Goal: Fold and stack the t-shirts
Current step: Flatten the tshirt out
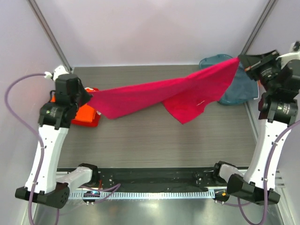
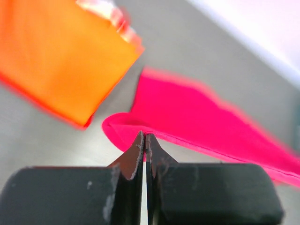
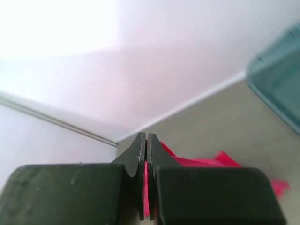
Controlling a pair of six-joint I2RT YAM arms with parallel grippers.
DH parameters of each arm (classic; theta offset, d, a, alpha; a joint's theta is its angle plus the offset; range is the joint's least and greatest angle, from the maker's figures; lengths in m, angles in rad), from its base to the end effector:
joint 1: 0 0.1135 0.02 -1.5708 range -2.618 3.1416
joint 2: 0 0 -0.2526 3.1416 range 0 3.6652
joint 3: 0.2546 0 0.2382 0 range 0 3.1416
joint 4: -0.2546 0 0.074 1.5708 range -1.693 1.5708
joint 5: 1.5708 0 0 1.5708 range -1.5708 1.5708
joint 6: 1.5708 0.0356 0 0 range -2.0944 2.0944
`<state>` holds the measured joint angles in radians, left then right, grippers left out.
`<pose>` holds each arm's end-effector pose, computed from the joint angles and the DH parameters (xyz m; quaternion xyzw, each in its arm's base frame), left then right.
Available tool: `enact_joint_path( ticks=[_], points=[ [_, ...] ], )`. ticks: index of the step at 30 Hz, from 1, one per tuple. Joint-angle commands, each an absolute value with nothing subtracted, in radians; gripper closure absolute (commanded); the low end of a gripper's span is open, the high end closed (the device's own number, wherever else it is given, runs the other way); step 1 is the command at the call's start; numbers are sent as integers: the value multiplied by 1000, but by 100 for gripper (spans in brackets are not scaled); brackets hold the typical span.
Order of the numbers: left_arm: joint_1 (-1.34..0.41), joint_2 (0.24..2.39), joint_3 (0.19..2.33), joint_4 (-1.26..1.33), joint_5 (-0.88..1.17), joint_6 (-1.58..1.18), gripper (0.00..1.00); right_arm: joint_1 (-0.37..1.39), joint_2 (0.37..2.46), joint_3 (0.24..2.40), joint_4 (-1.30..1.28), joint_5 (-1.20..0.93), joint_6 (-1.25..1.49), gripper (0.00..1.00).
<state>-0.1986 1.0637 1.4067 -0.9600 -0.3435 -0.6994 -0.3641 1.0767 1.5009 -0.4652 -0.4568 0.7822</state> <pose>0.1807 -0.0241 0.4061 -0.2929 0.8286 -0.0595 0.4734 0.1845 -0.0535 0.4811 0.2493 0.6754 0.2998 0.6259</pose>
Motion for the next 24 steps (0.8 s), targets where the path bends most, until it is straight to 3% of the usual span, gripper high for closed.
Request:
enact_joint_path(
  ticks=[1,6,9,14,19,24],
  points=[
    [-190,1037,1606,-1015,-302,-664,100,-368,1048,1710,-405,-558,833,99],
    [-190,919,1775,-945,-181,-670,100,-367,965,1881,-403,-578,833,99],
    [-190,798,1743,-815,-98,-679,100,-367,875,1899,-400,-545,831,99],
    [-189,684,1753,-773,-167,-680,100,-367,788,1972,-393,-445,828,99],
    [-199,771,1845,-905,-284,-675,100,-347,828,2088,-423,-408,821,99],
    [-202,909,1817,-1040,-363,-696,100,-347,903,1979,-434,-445,902,99]
  ],
)
